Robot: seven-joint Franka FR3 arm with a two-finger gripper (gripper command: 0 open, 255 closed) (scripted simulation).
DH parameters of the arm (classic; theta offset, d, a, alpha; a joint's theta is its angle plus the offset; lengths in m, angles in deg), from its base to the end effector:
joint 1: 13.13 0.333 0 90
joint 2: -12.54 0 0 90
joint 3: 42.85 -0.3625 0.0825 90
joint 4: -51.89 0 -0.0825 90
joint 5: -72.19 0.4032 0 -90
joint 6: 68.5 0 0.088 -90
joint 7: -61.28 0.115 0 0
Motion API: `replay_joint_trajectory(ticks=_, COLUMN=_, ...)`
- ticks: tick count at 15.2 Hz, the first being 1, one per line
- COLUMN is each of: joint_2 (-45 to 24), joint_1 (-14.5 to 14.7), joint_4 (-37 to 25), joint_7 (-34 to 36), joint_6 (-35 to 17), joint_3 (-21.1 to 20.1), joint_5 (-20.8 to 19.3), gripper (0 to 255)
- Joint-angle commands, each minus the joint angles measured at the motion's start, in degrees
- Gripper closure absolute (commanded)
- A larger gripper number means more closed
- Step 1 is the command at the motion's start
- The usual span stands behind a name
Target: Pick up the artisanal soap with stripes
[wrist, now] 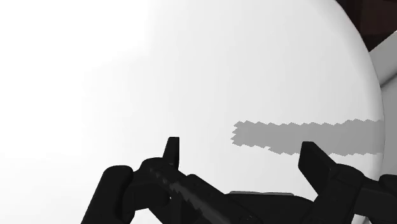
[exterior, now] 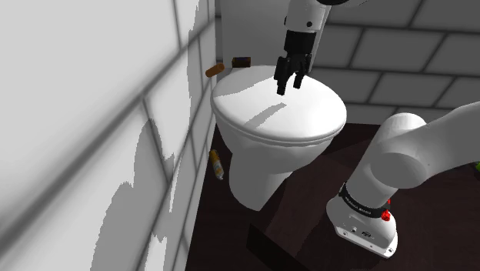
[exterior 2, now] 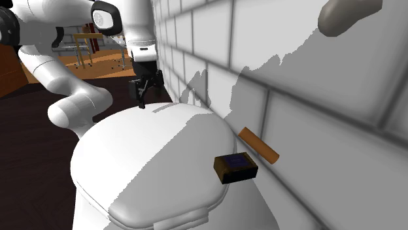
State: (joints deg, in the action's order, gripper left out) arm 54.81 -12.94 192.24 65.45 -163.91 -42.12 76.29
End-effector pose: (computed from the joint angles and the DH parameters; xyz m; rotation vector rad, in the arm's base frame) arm 0.3106 0.0037 0.5631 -3.0597 0.1333 0.0755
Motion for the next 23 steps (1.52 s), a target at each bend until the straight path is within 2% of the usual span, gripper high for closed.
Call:
replay_joint_trajectory(ticks=1, joint_2=0.0, joint_1=0.0, joint_4=0.0, joint_7=0.0, joint_6=0.0, joint_3=0.0, joint_5=0.0, gripper=0)
replay_joint_trajectory(ticks=7, joint_2=-11.4, joint_1=-1.0, joint_4=-7.9, joint_7=-7.8, joint_6=-3.7, joint_3=4.6, joint_5=-3.6, gripper=0)
replay_joint_trajectory(ticks=12, joint_2=-21.4, joint_1=-1.5, joint_4=-16.3, joint_7=-14.1, joint_6=-5.5, joint_3=7.9, joint_5=-4.9, gripper=0)
replay_joint_trajectory(ticks=18, joint_2=-33.9, joint_1=-2.1, joint_4=-28.8, joint_7=-21.4, joint_6=-5.8, joint_3=11.0, joint_5=-4.7, gripper=0)
replay_joint_trajectory(ticks=23, joint_2=-45.0, joint_1=-3.2, joint_4=-41.7, joint_7=-27.4, joint_6=-4.4, joint_3=12.8, joint_5=-3.1, gripper=0)
